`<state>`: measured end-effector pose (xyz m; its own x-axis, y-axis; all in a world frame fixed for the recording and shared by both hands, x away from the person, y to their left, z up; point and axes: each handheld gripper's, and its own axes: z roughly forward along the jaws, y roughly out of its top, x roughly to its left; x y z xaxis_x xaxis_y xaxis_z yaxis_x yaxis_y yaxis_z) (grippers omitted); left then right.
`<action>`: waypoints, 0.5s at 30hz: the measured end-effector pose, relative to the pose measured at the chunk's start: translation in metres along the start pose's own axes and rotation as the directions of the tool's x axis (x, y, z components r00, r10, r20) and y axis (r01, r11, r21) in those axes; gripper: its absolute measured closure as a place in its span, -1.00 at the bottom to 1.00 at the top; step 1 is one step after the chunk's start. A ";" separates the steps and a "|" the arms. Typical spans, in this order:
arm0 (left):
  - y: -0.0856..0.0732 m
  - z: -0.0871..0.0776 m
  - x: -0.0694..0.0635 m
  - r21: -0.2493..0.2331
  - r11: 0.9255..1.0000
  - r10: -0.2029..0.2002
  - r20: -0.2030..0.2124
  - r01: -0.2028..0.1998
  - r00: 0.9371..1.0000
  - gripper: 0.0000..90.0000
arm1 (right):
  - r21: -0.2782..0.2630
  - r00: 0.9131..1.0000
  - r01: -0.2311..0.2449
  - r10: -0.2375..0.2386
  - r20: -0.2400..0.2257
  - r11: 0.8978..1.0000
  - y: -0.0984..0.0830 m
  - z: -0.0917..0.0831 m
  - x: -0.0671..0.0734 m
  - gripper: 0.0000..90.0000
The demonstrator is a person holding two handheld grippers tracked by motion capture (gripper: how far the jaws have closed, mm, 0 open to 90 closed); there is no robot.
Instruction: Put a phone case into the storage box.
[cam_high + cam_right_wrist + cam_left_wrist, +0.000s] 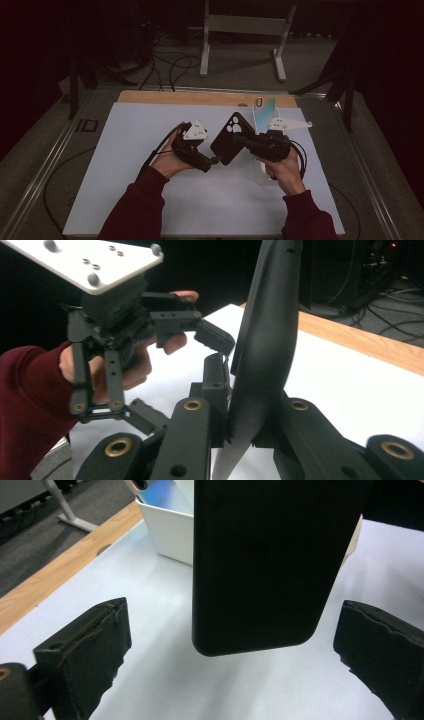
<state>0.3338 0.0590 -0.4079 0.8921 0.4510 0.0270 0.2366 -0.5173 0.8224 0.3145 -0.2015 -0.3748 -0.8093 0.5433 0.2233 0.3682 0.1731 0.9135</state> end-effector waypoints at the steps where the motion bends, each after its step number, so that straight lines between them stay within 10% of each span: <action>1: 0.000 0.000 0.000 0.000 1.000 -0.002 0.011 0.002 1.000 -0.94 | -0.003 1.000 0.004 -0.004 -0.007 1.000 0.000 0.000 0.000 0.81; 15: -0.001 0.007 -0.004 0.002 1.000 0.003 0.111 -0.003 0.994 -0.81 | -0.021 0.993 0.060 -0.062 -0.101 0.998 0.004 0.002 0.010 0.81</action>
<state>0.3329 0.0527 -0.4133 0.9300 0.3660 -0.0342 0.2350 -0.5204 0.8209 0.3086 -0.1935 -0.3698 -0.8727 0.4456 0.1997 0.3095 0.1884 0.9320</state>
